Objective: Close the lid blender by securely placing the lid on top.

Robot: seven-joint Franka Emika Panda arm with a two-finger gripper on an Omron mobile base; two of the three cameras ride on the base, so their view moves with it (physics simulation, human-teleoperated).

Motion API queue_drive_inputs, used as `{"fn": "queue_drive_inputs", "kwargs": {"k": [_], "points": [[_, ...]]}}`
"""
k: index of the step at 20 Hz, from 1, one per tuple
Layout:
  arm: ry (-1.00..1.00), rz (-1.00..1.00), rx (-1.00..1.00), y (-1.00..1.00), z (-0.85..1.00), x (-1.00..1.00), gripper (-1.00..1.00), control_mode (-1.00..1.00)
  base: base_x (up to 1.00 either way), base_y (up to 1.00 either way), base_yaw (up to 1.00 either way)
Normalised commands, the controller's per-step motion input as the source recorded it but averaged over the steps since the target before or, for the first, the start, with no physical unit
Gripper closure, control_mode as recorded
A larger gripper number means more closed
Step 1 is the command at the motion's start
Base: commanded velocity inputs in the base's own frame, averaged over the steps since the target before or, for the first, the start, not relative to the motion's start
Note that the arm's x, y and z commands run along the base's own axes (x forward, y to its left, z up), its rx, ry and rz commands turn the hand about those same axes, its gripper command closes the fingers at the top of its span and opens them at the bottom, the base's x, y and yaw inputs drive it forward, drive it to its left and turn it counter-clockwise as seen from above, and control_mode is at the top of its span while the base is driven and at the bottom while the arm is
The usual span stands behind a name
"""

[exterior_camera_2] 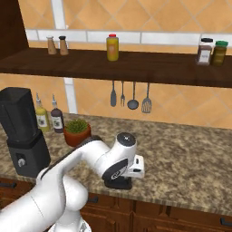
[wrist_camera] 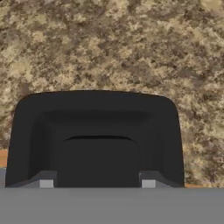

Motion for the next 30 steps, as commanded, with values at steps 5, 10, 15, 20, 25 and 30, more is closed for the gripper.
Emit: {"fn": "queue_drive_inputs", "kwargs": {"k": [5, 10, 15, 20, 25, 30], "points": [[-0.45, -0.09, 0.00, 0.39, 1.00, -0.37, 1.00, -1.00, 0.00, 0.00, 0.00], [-0.34, -0.18, -0.03, 0.96, 1.00, 0.00, 1.00, -1.00, 0.00, 0.00, 0.00], [-0.25, -0.15, -0.01, 0.87, 1.00, 0.00, 1.00, -1.00, 0.00, 0.00, 0.00], [-0.11, -0.08, 0.00, 0.64, 1.00, 0.00, 1.00, -1.00, 0.00, 0.00, 0.00], [0.01, -0.03, 0.00, 0.96, 1.00, 0.07, 1.00, -1.00, 0.00, 0.00, 0.00], [0.18, -0.01, -0.02, 1.00, 1.00, 0.22, 1.00, -1.00, 0.00, 0.00, 0.00]]}}
